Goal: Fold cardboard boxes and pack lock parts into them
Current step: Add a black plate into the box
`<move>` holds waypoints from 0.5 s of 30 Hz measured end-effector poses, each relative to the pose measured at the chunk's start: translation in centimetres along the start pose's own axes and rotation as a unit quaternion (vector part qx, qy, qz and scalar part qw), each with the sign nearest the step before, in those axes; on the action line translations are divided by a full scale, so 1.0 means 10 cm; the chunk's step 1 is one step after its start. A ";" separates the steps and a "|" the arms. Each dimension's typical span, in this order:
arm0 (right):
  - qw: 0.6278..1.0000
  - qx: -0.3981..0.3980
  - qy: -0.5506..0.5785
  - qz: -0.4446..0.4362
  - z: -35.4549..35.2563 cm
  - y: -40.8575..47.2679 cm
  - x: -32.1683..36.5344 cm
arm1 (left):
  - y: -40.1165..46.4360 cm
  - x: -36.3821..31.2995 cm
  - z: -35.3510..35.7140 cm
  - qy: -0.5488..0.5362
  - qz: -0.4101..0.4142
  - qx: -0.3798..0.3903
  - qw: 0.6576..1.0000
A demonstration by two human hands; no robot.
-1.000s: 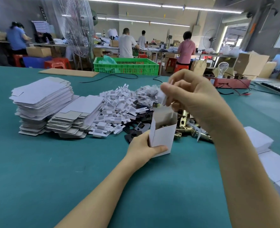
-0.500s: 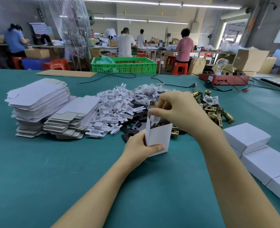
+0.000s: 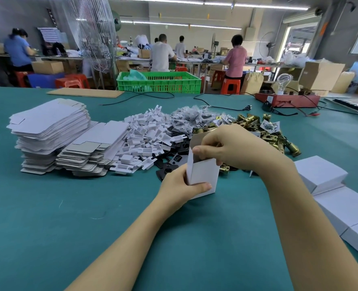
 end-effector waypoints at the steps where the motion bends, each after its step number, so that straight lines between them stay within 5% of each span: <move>1: 1.000 -0.002 0.005 0.002 -0.01 -0.01 -0.01 | 0.00 0.01 0.00 0.000 -0.001 -0.001 1.000; 10: 0.988 0.107 0.103 0.040 0.04 -0.11 -0.11 | -0.01 0.02 0.00 -0.022 0.000 0.009 1.000; 15: 0.985 0.153 0.025 0.075 0.17 -0.06 -0.08 | -0.01 0.01 -0.01 -0.023 0.001 0.007 1.000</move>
Point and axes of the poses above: each hand's wrist, its own y-axis towards the middle knuckle, its own z-axis out of the palm, x = y × z, the point moved 4 cm from there along y, towards the middle knuckle, and after that the axes turned 7 degrees about y, right-handed, at the moved point
